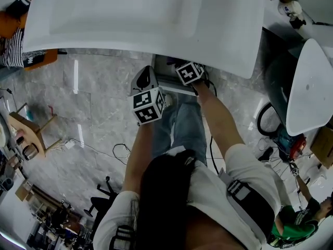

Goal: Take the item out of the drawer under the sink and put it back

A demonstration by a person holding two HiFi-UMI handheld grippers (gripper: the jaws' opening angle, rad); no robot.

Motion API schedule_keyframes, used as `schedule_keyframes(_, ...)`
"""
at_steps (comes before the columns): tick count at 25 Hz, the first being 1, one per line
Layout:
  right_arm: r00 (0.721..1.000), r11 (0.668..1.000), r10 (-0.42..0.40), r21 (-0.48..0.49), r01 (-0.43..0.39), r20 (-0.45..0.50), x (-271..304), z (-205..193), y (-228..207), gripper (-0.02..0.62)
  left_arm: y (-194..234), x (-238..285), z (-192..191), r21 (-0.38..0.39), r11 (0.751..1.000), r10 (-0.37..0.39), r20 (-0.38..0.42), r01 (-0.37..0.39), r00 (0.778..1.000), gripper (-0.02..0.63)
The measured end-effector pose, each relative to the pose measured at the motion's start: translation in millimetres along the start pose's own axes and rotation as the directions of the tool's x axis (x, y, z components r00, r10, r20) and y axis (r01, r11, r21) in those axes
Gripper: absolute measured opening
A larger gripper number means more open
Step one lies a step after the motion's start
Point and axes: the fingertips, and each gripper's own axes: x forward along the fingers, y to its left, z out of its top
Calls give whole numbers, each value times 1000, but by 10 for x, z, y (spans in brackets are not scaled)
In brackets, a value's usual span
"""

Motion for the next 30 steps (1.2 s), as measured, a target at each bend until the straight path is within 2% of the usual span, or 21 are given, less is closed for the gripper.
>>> schedule_keyframes(8, 998, 999, 53, -14, -52, 24, -101, 11, 43, 322, 15, -39, -2, 3, 1000, 1, -6, -1, 1000, 5)
schedule_keyframes(12, 996, 996, 84, -19, -84, 40, -200, 32, 131, 337, 14, -51, -3, 8, 1000, -10, -8, 10, 1000, 5)
schedule_keyframes(21, 978, 996, 61, 47, -72, 201, -768, 182, 230, 339, -115, -185, 159, 29, 997, -65, 19, 65, 998, 5)
schedule_keyframes(25, 956, 993, 85, 52, -104, 280, -1081, 282, 391, 337, -204, -278, 225, 34, 995, -91, 39, 89, 995, 5)
schedule_keyframes(30, 927, 989, 59, 102, -104, 370, -1502, 381, 517, 337, -291, -463, 312, 53, 990, -131, 62, 128, 989, 5)
